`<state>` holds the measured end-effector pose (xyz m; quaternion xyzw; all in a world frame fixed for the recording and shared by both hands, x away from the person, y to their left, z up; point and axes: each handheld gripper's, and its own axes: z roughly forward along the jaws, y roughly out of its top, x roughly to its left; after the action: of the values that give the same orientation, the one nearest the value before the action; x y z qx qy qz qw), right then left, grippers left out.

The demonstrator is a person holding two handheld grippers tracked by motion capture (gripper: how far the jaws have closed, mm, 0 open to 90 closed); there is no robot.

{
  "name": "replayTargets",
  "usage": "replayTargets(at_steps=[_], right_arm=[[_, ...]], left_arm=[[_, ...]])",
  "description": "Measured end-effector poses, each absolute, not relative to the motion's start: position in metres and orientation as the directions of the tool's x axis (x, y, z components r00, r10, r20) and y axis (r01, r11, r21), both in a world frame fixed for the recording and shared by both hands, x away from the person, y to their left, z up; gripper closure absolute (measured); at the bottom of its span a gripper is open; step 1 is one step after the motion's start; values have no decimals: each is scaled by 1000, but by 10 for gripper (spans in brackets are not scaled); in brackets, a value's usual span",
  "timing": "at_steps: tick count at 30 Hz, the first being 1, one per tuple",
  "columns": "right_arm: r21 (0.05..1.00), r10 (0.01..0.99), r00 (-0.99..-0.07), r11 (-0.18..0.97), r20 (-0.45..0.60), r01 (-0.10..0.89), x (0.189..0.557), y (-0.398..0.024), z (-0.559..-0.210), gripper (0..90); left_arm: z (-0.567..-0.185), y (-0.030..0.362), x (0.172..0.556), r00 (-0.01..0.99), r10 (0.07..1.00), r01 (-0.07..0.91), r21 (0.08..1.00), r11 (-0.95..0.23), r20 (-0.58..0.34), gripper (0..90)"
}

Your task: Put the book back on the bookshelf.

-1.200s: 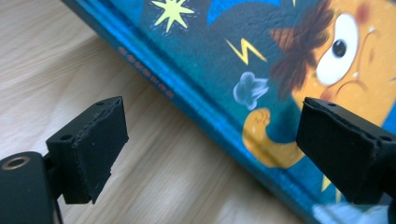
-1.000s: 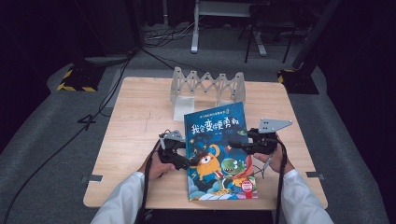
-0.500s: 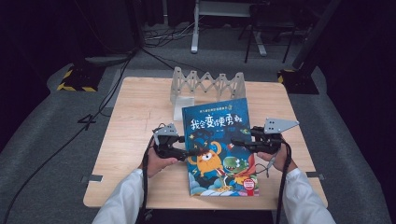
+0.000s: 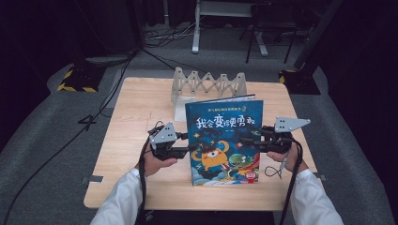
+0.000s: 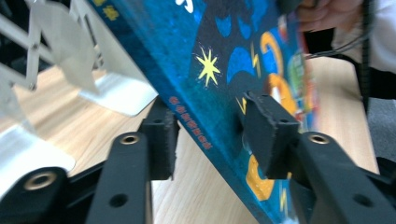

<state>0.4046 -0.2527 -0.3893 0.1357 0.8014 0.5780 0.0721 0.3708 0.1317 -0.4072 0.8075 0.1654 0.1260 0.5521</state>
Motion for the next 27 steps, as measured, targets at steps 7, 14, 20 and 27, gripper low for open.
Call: replayTargets(at_steps=[7, 14, 20, 27], right_arm=[[943, 260, -966, 319, 4, 90, 393, -259, -388, 663], [950, 207, -977, 312, -44, 23, 382, -260, -387, 718], [947, 158, -986, 320, -44, 10, 378, -259, -392, 733], [943, 168, -984, 332, -54, 5, 371, -260, -394, 713]], left_arm=[[-402, 120, 361, 917, 395, 90, 934, -346, 58, 531], [-405, 113, 364, 927, 376, 136, 944, -302, -13, 459], [-403, 97, 357, 960, 276, 66, 922, -382, 45, 601], [-406, 85, 354, 968, 250, 70, 931, -358, 23, 621]])
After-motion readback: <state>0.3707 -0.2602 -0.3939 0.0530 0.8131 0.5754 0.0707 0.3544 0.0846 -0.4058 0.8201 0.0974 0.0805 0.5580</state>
